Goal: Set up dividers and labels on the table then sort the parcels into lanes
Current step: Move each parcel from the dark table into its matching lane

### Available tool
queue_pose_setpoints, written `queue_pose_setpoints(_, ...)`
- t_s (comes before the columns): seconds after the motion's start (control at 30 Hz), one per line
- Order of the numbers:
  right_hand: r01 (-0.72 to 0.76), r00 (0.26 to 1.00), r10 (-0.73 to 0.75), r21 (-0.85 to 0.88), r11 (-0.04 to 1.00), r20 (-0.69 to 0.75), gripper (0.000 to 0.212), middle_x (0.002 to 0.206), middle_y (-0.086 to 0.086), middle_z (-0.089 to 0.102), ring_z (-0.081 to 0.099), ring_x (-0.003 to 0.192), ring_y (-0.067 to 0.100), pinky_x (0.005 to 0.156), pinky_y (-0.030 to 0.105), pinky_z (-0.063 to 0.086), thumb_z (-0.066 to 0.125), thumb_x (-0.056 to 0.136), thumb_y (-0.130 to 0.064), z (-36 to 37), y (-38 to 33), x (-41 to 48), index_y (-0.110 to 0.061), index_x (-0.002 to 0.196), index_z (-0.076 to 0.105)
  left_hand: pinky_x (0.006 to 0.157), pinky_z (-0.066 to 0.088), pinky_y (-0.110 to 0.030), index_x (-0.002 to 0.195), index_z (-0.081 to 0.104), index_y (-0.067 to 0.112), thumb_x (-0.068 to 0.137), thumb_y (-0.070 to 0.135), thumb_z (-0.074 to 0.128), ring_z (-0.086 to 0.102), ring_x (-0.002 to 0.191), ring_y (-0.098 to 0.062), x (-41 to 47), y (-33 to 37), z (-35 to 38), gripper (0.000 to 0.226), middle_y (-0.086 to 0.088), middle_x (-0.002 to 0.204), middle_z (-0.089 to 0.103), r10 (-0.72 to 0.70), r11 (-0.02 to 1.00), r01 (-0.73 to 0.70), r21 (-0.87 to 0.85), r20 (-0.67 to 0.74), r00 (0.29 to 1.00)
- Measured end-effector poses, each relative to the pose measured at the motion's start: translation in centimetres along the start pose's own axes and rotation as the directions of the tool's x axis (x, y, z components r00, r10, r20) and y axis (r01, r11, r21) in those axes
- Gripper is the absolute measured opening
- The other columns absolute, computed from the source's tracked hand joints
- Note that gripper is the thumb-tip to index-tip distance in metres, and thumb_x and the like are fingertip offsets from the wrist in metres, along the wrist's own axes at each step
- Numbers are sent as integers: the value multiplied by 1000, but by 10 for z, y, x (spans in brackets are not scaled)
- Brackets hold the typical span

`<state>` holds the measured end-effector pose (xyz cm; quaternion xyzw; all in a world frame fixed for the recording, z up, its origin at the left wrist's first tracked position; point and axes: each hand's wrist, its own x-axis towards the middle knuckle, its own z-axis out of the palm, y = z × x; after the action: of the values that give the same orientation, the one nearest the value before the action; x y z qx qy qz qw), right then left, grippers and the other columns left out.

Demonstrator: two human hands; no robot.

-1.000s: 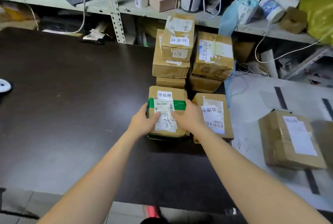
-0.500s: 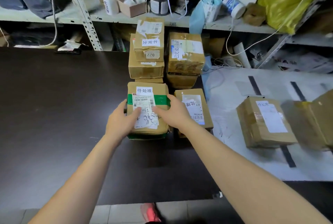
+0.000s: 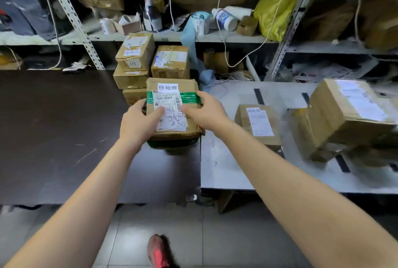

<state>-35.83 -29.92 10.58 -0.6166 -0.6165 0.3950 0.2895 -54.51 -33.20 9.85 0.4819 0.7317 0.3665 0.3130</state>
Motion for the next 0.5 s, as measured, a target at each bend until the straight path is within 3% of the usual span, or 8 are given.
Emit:
queue_pose_setpoints(0.13, -52, 998, 53, 20, 998, -33, 69, 140, -6, 60, 58, 125, 19, 105, 42, 50, 73, 89, -44, -73, 42, -28, -25, 150, 45, 93, 57, -44, 136, 52, 37, 71, 61, 68, 66, 108, -14, -43, 38, 65, 71, 9, 129, 64, 12, 996, -3, -84, 106, 994)
queue_pose_setpoints(0.23, -112, 992, 112, 12, 994, -63, 79, 143, -6, 58, 57, 128, 20, 105, 45, 50, 73, 88, -46, -116, 74, -39, -26, 155, 37, 93, 52, -36, 143, 47, 29, 88, 45, 72, 61, 110, -14, -64, 62, 112, 63, 7, 129, 61, 15, 994, 3, -106, 175, 985)
queue_pose_setpoints(0.3, -143, 986, 145, 30, 989, -86, 81, 143, -5, 57, 58, 127, 21, 105, 47, 51, 74, 88, -43, -138, 94, -41, -25, 156, 36, 98, 53, -40, 149, 41, 27, 89, 41, 73, 60, 115, -16, -68, 71, 141, 69, 3, 136, 60, 12, 994, 15, -112, 235, 972)
queue_pose_setpoints(0.37, -175, 980, 179, 51, 983, -90, 75, 142, -3, 59, 59, 124, 20, 105, 47, 51, 74, 90, -37, -155, 111, -39, -23, 155, 38, 99, 55, -43, 149, 41, 29, 89, 38, 75, 62, 114, -15, -66, 77, 167, 70, 3, 135, 61, 28, 991, 9, -131, 280, 960)
queue_pose_setpoints(0.5, -206, 971, 212, 62, 977, -114, 59, 128, -8, 63, 60, 112, 16, 103, 40, 51, 73, 93, -31, -177, 137, -25, -23, 146, 48, 87, 61, -37, 145, 41, 34, 92, 31, 73, 70, 103, -14, -48, 85, 208, 62, 7, 121, 63, 44, 984, 27, -174, 388, 921)
